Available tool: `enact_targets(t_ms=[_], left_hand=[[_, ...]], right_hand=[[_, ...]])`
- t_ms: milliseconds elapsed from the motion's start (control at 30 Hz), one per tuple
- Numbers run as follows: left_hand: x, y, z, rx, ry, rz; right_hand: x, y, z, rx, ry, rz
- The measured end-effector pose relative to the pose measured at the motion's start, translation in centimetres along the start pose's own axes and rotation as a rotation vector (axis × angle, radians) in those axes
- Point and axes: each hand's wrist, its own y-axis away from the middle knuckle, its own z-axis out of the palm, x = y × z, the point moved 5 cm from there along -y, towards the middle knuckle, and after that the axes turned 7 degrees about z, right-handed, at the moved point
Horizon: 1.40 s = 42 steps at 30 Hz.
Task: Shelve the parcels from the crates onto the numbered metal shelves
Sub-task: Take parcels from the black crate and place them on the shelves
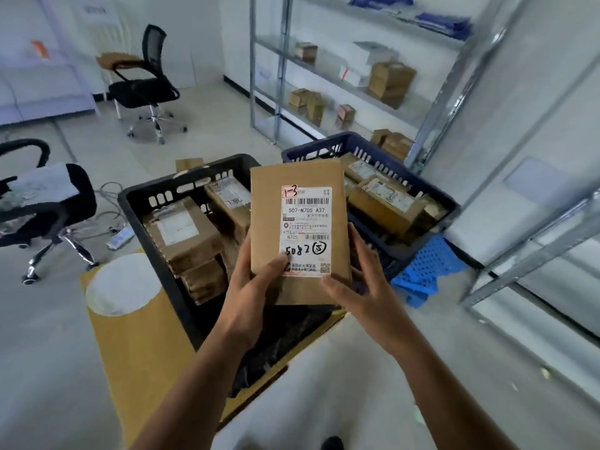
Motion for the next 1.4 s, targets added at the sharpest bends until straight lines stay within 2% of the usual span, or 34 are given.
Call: enact_targets(t_ms=[167,333,400,533,667,733,1067,1400], left_hand=[[1.1,0.1,8.5,-0.168,-0.074,0.05],[0.5,1.6,19.4,-0.366,-0.245,0.119],[0.2,2.5,24.1,-0.423,-0.367,0.2],[-1.9,3.8,33.0,-0.475,-0.713,0.491],[-7.1,6.3,41.6,-0.61,-1.088,0.573],[-9.7,8.2,45.6,-0.702,-1.176,0.599],[-21.7,16.5,62.0,-1.1,-1.305,0.609],[-29.9,17.8,80.3,-1.315,-1.156,0.64]], right_hand=[[0.9,3.2,-6.8,0.228,-0.081,-0.023],[3.5,8.6,-16.3,0.47,-0.18,-0.069],[5.1,11.7,-21.0,0.567,-0.208,-0.076],[8.5,19.3,-30.4,0.707,-0.27,-0.059],[12.8,27.6,-37.4,0.797,-0.364,-0.039],[15.1,31.6,-40.0,0.854,-0.378,-0.02],[24.1,45.1,-49.3,1.139,-0.428,0.151],[28.7,49.3,-60.7,1.339,-0.365,0.203]])
